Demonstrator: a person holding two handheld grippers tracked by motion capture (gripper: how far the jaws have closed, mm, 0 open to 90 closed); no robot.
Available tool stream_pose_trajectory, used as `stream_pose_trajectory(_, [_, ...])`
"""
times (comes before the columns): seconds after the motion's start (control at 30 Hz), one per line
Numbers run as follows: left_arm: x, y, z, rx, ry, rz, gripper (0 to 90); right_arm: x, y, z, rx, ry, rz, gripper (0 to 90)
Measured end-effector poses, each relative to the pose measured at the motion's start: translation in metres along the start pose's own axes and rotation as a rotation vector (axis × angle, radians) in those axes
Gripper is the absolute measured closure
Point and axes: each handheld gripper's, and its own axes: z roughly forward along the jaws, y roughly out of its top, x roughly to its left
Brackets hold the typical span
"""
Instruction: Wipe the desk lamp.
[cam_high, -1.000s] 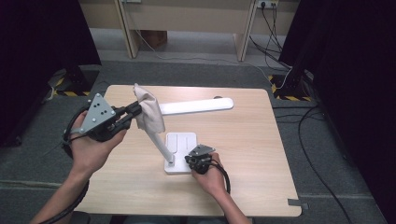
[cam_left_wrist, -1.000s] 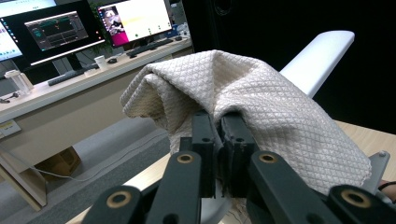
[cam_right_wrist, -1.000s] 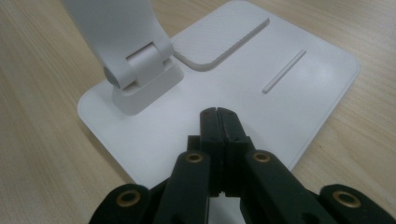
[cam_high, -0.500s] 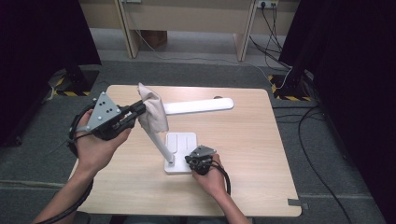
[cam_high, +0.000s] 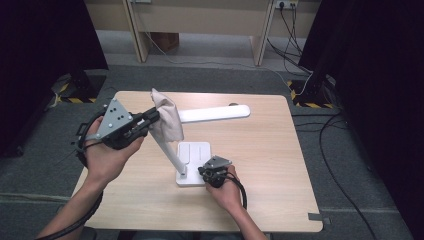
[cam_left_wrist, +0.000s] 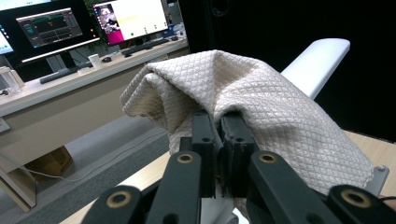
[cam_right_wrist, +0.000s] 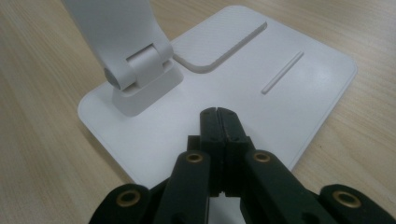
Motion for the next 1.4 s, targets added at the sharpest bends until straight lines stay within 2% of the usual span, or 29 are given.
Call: stream_pose_trajectory(1.4, [-0.017, 0.007, 0.022, -0.013, -0.021, -0.005, 85.3, 0.0, 0.0, 0.0, -0.006, -0.004, -0.007, 90.0])
